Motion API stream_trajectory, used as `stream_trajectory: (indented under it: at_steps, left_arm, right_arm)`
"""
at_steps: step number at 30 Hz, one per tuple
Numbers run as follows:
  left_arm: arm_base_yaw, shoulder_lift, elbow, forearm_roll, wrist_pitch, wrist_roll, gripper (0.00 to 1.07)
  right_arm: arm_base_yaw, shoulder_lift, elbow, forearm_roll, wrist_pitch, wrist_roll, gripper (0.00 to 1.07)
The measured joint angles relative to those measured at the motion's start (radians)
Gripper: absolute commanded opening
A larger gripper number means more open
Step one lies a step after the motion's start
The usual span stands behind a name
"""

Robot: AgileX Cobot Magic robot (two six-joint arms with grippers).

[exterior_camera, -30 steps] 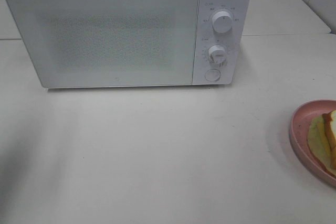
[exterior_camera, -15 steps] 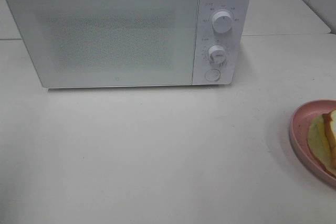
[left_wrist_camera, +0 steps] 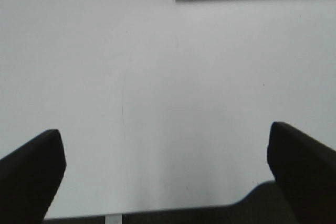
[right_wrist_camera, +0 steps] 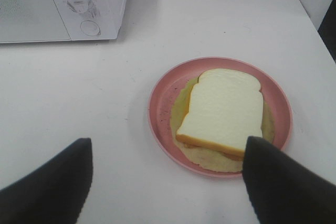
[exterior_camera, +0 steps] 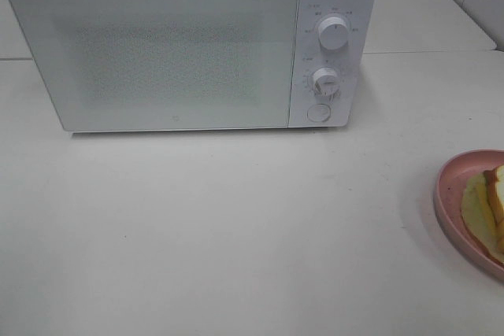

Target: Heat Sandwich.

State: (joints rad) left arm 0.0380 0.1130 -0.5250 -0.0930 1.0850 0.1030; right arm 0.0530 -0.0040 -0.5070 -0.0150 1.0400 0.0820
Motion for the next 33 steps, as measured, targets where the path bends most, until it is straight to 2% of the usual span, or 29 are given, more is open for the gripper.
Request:
stream_trajectory:
  at_steps: [6,33]
  left_arm:
    - [0.0,-0.113,0.026,0.005,-0.032,0.003,1.01]
    - [0.0,-0.117,0.026,0.005,-0.043,0.003,1.01]
  right_arm:
    - [0.0,0.0,0.0,0.0,0.0,0.0,0.76]
    - [0.0,0.0,0.0,0.0,0.0,0.0,0.76]
